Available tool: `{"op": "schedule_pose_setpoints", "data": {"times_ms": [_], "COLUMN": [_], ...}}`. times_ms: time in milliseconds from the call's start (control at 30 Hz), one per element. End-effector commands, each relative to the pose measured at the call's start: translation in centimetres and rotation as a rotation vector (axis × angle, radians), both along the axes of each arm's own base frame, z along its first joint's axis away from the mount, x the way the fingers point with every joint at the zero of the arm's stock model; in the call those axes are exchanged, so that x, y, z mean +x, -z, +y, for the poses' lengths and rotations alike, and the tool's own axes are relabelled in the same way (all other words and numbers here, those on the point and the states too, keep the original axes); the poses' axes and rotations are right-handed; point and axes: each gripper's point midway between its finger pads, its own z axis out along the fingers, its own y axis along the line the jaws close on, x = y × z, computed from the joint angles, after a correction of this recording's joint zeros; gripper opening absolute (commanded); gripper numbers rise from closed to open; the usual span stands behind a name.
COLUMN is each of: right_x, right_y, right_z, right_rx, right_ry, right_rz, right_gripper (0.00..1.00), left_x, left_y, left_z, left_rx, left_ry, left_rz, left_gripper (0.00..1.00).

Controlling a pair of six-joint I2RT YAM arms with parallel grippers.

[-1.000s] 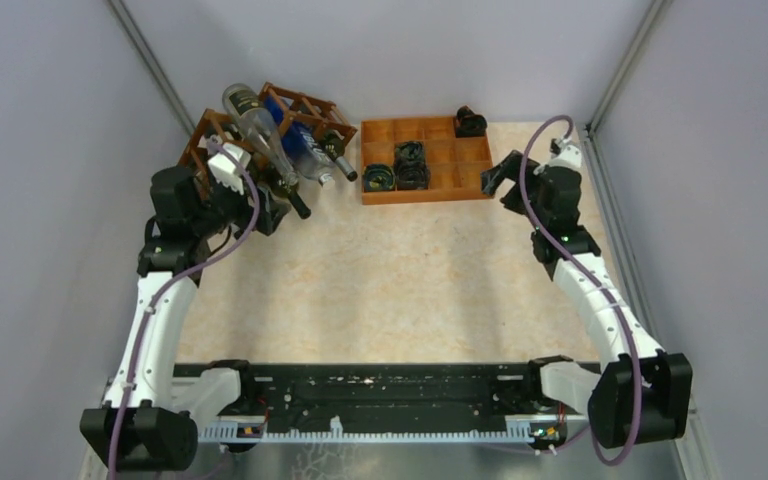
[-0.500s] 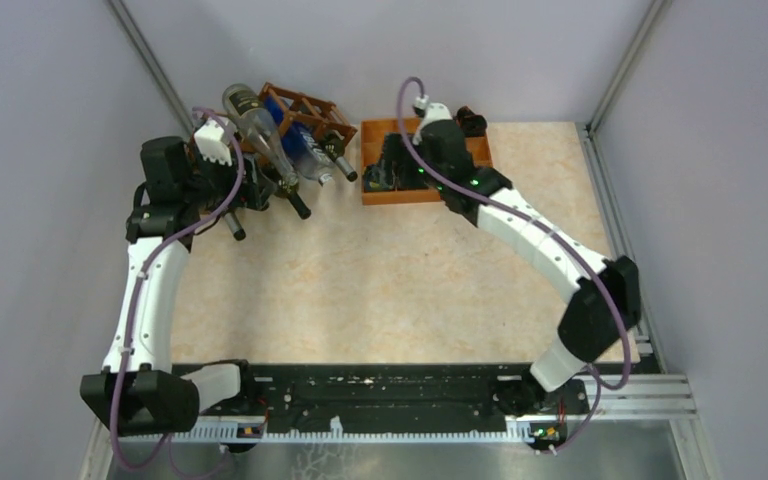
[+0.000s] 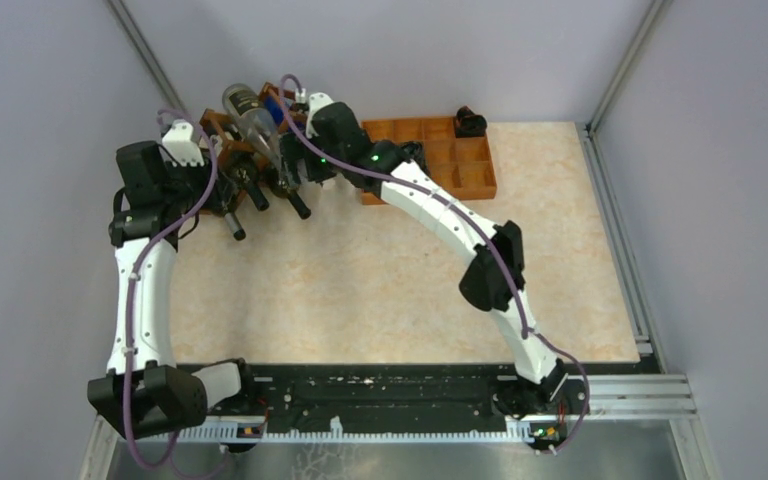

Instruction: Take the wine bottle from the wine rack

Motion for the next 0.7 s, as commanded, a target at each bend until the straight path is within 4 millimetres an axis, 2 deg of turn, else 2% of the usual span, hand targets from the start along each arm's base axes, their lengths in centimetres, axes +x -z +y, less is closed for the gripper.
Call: {"op": "schedule_pose_setpoints", "data": {"times_ms": [0, 167, 367, 667], "right_x": [-1.0, -0.5, 0.4, 2.4], "right_y": [0.3, 1.1, 1.6, 2.3], "right_z": [2.0, 3.3, 4.7, 5.8], "right_rx": [-0.009, 0.031, 0.062, 0.131], "right_ry": [-0.073, -0.087, -0.104, -0.112], "right_rz": [0.017, 0.013, -0.02, -0.021], "right_gripper": [0.89, 0.85, 0.83, 0.8], "left_x": [-1.1, -1.6, -2.0, -2.2], "left_y": [0.7, 1.4, 2.0, 1.1], "left_z": [1.1, 0.9, 0.5, -0.1], "left_rx": [0.019, 0.022, 0.016, -0.005], "left_ry": [-0.051, -0.036, -0.016, 0.012], "left_rz": [0.017, 0.04, 0.053, 0.035], "left_gripper": [0.4, 0.48, 0.52, 0.54]}}
